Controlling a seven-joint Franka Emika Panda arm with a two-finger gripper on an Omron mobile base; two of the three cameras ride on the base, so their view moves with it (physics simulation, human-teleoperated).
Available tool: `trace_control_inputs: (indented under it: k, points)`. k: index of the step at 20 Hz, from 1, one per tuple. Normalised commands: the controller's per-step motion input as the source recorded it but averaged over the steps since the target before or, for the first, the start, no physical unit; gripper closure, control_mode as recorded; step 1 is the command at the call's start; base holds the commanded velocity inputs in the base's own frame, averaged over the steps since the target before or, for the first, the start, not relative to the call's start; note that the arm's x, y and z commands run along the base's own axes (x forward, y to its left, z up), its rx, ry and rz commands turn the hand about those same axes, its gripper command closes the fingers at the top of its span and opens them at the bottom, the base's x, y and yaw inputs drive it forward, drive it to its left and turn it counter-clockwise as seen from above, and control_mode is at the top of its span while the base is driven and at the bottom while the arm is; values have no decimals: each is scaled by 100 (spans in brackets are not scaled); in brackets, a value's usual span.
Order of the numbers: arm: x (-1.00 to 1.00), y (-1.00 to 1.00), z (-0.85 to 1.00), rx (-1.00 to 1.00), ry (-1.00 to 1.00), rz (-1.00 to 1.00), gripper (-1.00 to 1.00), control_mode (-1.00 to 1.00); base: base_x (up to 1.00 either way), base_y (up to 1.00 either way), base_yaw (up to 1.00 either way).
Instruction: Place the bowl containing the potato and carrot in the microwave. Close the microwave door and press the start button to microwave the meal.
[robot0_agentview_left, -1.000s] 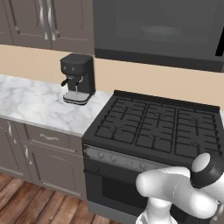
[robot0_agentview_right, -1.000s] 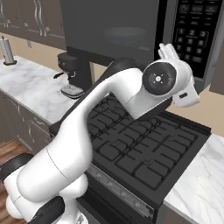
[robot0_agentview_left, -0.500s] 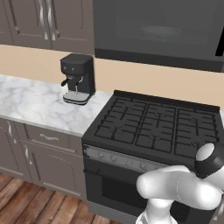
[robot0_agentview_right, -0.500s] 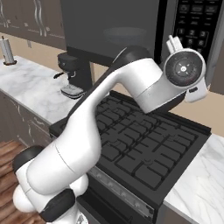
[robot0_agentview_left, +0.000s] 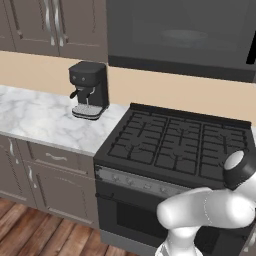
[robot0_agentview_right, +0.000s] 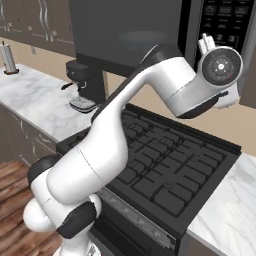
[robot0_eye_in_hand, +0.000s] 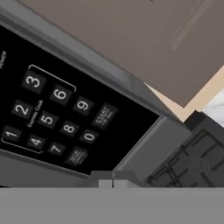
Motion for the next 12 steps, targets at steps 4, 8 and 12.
trace_control_inputs:
  k: [4,8,12]
  points:
    - [34,-20,0,6,0,0,100,-100,0,0,0]
    - [30,-24,0,6,0,0,100,-100,0,0,0]
    - [31,-25,0,6,0,0,100,-100,0,0,0]
